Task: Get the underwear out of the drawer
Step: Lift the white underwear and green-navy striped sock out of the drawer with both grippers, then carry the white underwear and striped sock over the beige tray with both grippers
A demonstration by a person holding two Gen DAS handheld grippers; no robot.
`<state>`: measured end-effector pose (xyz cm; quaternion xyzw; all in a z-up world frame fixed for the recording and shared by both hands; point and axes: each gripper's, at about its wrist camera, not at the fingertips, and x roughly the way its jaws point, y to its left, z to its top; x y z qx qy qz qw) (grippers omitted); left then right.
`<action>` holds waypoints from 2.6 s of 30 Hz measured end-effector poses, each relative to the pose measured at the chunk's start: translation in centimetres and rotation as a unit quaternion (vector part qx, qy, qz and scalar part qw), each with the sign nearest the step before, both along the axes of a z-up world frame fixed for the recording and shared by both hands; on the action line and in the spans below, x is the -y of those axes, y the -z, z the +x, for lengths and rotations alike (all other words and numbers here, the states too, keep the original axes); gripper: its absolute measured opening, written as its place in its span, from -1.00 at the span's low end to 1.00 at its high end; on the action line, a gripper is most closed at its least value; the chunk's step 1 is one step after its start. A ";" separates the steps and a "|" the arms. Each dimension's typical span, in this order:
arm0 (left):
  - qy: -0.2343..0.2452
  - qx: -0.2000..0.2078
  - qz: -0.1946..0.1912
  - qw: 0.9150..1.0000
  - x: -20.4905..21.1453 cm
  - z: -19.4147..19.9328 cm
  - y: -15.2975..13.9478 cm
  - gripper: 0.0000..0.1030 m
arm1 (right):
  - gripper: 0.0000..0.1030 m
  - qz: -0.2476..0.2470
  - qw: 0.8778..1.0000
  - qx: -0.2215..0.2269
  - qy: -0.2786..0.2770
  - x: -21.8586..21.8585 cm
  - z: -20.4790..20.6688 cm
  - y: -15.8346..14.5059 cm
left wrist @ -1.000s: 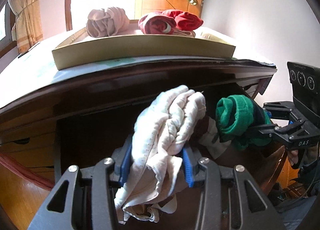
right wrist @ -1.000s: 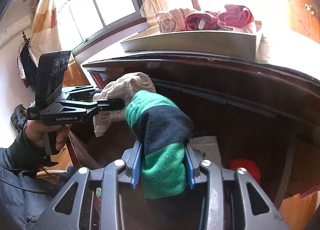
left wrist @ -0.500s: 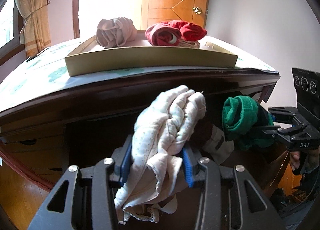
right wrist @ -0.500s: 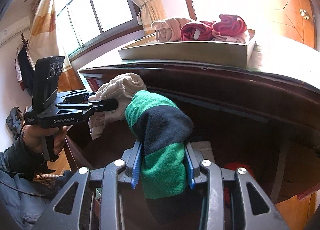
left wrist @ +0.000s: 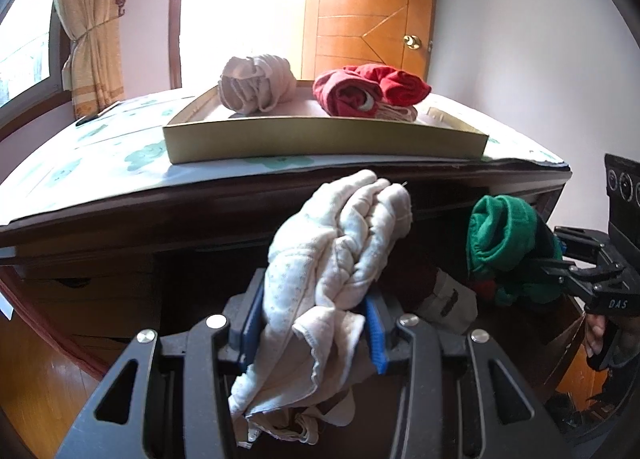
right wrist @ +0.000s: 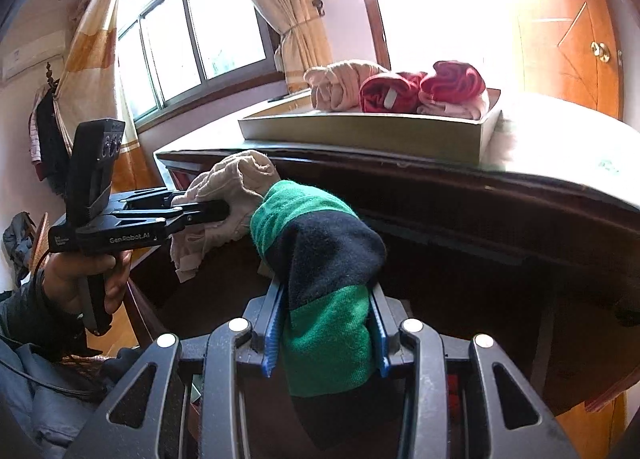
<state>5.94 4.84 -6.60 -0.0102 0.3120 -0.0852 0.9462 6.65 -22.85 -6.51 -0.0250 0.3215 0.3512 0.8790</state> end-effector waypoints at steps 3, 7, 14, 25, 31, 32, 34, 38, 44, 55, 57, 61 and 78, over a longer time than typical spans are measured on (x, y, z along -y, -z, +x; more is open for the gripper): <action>-0.006 0.003 0.001 1.000 0.0 0.0 0.0 -0.18 | -0.24 -0.001 1.000 0.003 0.002 0.0 0.0 0.0; -0.016 0.013 -0.001 1.000 -0.1 -0.4 -0.2 -0.18 | -0.24 0.002 1.000 0.022 0.009 0.2 -0.6 -0.3; -0.030 0.032 0.007 0.999 0.3 -1.0 -0.5 -0.18 | -0.24 0.011 0.999 0.043 0.021 0.6 -1.0 -0.7; -0.038 0.040 -0.005 0.998 0.4 -1.5 -0.5 -0.18 | -0.24 0.025 0.996 0.081 0.040 1.1 -1.9 -1.4; -0.043 0.045 -0.014 0.998 0.2 -1.8 -0.6 -0.18 | -0.24 0.033 0.994 0.090 0.047 1.3 -2.0 -1.5; -0.043 0.047 -0.014 0.998 0.3 -1.9 -0.6 -0.18 | -0.24 0.036 0.994 0.094 0.047 1.4 -2.1 -1.6; -0.044 0.051 -0.015 0.998 0.3 -2.2 -0.7 -0.18 | -0.24 0.040 0.993 0.099 0.047 1.4 -2.3 -1.7; -0.046 0.066 -0.014 0.997 0.4 -2.7 -1.1 -0.18 | -0.24 0.044 0.993 0.104 0.046 1.5 -2.4 -1.7; -0.052 0.093 -0.012 0.994 0.5 -3.5 -2.1 -0.18 | -0.24 0.055 0.992 0.103 0.046 1.5 -2.8 -1.6; -0.062 0.113 -0.018 0.991 0.3 -4.0 -2.9 -0.18 | -0.24 0.066 0.992 0.104 0.032 0.4 -3.3 -2.2; -0.063 0.115 -0.020 0.991 0.2 -4.0 -3.0 -0.18 | -0.24 0.067 0.992 0.107 0.030 0.3 -3.4 -2.5; -0.061 0.119 -0.019 0.991 0.3 -4.2 -3.3 -0.18 | -0.24 0.072 0.991 0.108 0.027 0.1 -3.5 -3.1; -0.048 0.129 -0.013 0.990 0.8 -1.3 -8.2 -0.18 | -0.24 0.120 0.991 0.032 0.049 0.2 1.8 -6.9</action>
